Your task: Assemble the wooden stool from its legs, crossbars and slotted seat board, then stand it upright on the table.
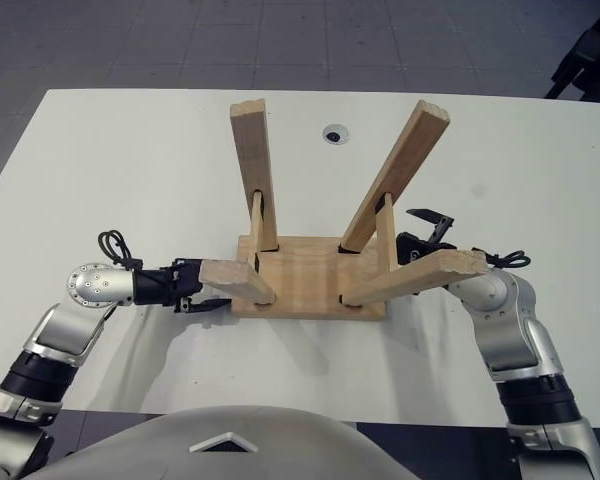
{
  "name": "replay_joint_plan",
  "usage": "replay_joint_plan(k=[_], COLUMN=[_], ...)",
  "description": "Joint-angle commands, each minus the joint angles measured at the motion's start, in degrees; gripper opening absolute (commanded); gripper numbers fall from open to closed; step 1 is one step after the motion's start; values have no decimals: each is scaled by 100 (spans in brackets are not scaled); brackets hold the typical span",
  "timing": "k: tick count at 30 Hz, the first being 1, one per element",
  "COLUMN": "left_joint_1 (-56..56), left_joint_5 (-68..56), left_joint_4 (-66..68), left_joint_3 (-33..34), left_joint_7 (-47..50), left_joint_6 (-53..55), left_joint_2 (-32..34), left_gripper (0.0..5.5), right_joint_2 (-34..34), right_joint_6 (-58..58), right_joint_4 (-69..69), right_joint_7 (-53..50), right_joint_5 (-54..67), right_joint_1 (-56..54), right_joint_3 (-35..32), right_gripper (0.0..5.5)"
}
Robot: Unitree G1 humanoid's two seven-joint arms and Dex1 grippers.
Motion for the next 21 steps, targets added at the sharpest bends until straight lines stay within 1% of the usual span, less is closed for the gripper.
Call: replay_joint_plan(k=[1,7,11,16,19,21], left_joint_1=[172,316,424,433,436,379], left_joint_5=[-97,-189,-342,-408,-447,-460], left_joint_4=[-312,-483,-627,-622,-629,-502], left_joint_3=[-47,99,283,418,452,569], left_joint_7=[44,16,-90,-142,-135,-38], left_joint_6=[159,202,182,148,152,119], left_joint_2=[35,232,498,680,697,657], left_gripper=[310,310,310,310,310,310], right_joint_2=[190,200,233,261,264,132], right_joint_6=[-129,-143,-137,-106,-63,-102], right_joint_4=[-211,-509,-650,-716,-615,-374], right_joint_7=[299,608,587,523,428,325], right_joint_5=[277,479,462,474,523,528], right_joint_1=[-112,191,371,398,369,305], right_joint_3=[281,436,483,506,355,50], right_gripper=[546,546,546,546,546,546])
